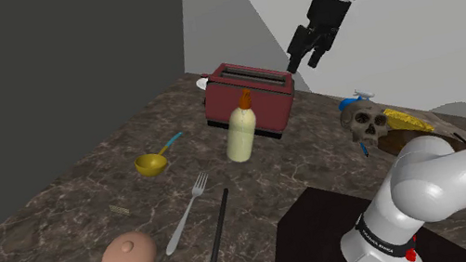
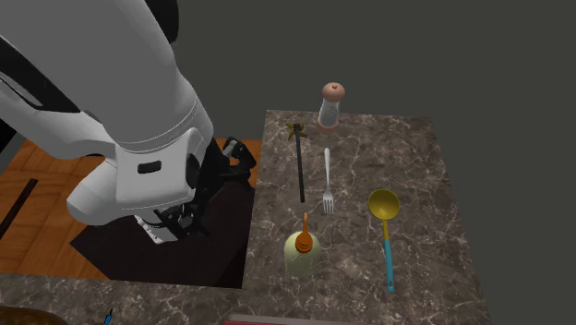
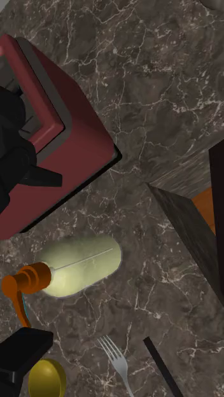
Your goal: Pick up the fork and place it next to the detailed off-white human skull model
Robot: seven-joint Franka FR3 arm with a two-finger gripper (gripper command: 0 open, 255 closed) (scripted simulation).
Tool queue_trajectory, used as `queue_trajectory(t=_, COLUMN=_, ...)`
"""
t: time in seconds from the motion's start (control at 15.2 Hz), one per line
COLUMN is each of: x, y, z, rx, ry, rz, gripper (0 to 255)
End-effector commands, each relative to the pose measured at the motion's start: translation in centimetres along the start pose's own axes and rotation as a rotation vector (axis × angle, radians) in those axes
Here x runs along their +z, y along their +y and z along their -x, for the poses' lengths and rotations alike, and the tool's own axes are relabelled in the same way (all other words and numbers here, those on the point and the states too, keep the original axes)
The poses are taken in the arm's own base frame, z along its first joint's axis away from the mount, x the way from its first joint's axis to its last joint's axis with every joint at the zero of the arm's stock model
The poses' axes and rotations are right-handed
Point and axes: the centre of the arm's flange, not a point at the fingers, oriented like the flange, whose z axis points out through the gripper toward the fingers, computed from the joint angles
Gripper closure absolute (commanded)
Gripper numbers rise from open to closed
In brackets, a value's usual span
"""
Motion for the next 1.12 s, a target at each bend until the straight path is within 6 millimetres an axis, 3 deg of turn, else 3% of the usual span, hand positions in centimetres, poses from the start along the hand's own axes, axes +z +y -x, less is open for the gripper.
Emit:
queue_trajectory(t=0.0, x=0.0, y=0.0, z=0.0, rx=0.000, ry=0.000, rz=0.000, gripper=0)
queue_trajectory(t=0.53, x=7.3, y=-7.8, z=1.5, rx=0.258, ry=-0.024, rz=0.031, gripper=0)
queue_trajectory(t=1.06, x=14.9, y=-15.5, z=1.1, rx=0.515, ry=-0.049, rz=0.062, gripper=0)
